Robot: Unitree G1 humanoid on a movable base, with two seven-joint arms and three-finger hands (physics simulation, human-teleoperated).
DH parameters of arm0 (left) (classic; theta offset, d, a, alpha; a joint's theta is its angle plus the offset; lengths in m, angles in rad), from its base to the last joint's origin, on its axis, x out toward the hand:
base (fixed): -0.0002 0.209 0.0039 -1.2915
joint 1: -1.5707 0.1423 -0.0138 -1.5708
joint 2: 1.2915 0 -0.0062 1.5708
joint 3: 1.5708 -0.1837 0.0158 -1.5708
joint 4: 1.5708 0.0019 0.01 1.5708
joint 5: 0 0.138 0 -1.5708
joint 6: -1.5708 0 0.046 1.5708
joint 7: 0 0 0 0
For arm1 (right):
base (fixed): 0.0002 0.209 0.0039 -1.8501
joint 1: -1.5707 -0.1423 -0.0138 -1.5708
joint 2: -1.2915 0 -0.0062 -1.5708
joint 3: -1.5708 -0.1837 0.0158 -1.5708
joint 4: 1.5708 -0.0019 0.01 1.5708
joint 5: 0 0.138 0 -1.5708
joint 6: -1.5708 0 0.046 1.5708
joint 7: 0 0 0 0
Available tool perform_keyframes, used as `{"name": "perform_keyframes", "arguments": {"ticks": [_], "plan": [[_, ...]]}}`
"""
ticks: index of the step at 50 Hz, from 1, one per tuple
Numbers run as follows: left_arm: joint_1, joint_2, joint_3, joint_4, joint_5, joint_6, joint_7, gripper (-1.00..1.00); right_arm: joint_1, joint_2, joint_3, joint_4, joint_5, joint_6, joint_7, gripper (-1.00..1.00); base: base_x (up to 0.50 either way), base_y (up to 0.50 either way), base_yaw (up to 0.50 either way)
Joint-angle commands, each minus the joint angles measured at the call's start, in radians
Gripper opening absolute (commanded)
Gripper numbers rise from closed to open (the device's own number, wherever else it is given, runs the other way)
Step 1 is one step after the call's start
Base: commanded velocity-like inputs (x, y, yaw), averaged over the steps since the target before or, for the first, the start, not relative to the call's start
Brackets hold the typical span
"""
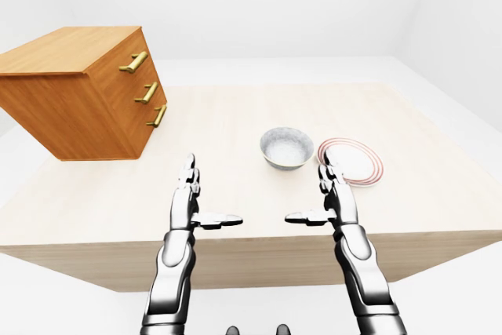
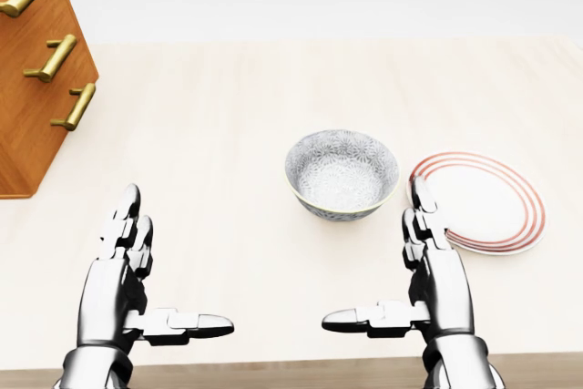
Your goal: Put the bowl on top of the cabinet.
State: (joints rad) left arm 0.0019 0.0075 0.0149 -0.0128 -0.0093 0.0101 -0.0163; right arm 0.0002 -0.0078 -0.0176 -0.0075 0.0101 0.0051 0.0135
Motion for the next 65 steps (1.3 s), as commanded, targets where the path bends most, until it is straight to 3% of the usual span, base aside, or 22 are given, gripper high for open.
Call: {"name": "perform_keyframes", "arguments": {"ticks": [1,2,10,11,12,17,18,22,24,30,34,41,54,65], "plan": [[0.003,0.012,0.024,-0.027,-0.015,0.022,-0.027,1.00,0.002,-0.013,-0.029,-0.022,0.020,0.013,0.021,1.00,0.00,0.00,0.00],[0.006,0.012,0.024,-0.036,-0.020,0.030,-0.032,1.00,0.012,-0.011,-0.026,-0.055,0.019,0.028,0.019,1.00,0.00,0.00,0.00],[0.004,0.013,0.028,-0.036,-0.021,0.030,-0.033,1.00,0.007,-0.010,-0.029,-0.046,0.024,0.023,0.021,1.00,0.00,0.00,0.00],[0.005,0.014,0.031,-0.051,-0.025,0.042,-0.034,1.00,0.008,-0.012,-0.031,-0.062,0.026,0.034,0.019,1.00,0.00,0.00,0.00],[0.006,0.020,0.041,-0.095,-0.033,0.074,-0.032,1.00,0.009,-0.017,-0.040,-0.109,0.029,0.063,0.014,1.00,0.00,0.00,0.00],[0.007,0.019,0.043,-0.099,-0.033,0.076,-0.033,1.00,0.009,-0.016,-0.042,-0.112,0.029,0.065,0.014,1.00,0.00,0.00,0.00],[-0.005,0.072,0.140,-0.455,-0.072,0.077,-0.009,1.00,0.002,-0.094,-0.170,-0.550,0.089,0.082,-0.018,1.00,0.00,0.00,0.00],[-0.031,0.091,0.250,-0.642,-0.119,0.077,-0.020,1.00,-0.054,-0.132,-0.342,-0.785,0.156,0.082,0.004,1.00,0.00,0.00,0.00],[-0.051,0.110,0.322,-0.658,-0.152,0.077,-0.017,1.00,-0.079,-0.157,-0.453,-0.864,0.226,0.082,0.002,1.00,0.00,0.00,0.00],[-0.070,0.150,0.508,-0.653,-0.307,0.077,0.067,1.00,-0.098,-0.201,-0.592,-0.867,0.349,0.082,-0.030,1.00,0.00,0.00,0.00],[-0.067,0.183,0.563,-0.624,-0.335,0.077,0.151,1.00,-0.081,-0.238,-0.684,-0.879,0.453,0.082,-0.075,1.00,0.00,0.00,0.00],[-0.054,0.210,0.584,-0.604,-0.376,0.077,0.197,1.00,-0.053,-0.304,-0.782,-0.881,0.592,0.082,-0.138,1.00,0.00,0.00,0.00],[-0.048,0.213,0.584,-0.620,-0.379,0.077,0.195,1.00,-0.036,-0.302,-0.774,-0.861,0.594,0.082,-0.139,1.00,0.00,0.00,0.00],[-0.049,0.211,0.578,-0.624,-0.370,0.077,0.191,1.00,-0.028,-0.296,-0.770,-0.850,0.606,0.082,-0.125,1.00,0.47,-0.04,0.00]]}}
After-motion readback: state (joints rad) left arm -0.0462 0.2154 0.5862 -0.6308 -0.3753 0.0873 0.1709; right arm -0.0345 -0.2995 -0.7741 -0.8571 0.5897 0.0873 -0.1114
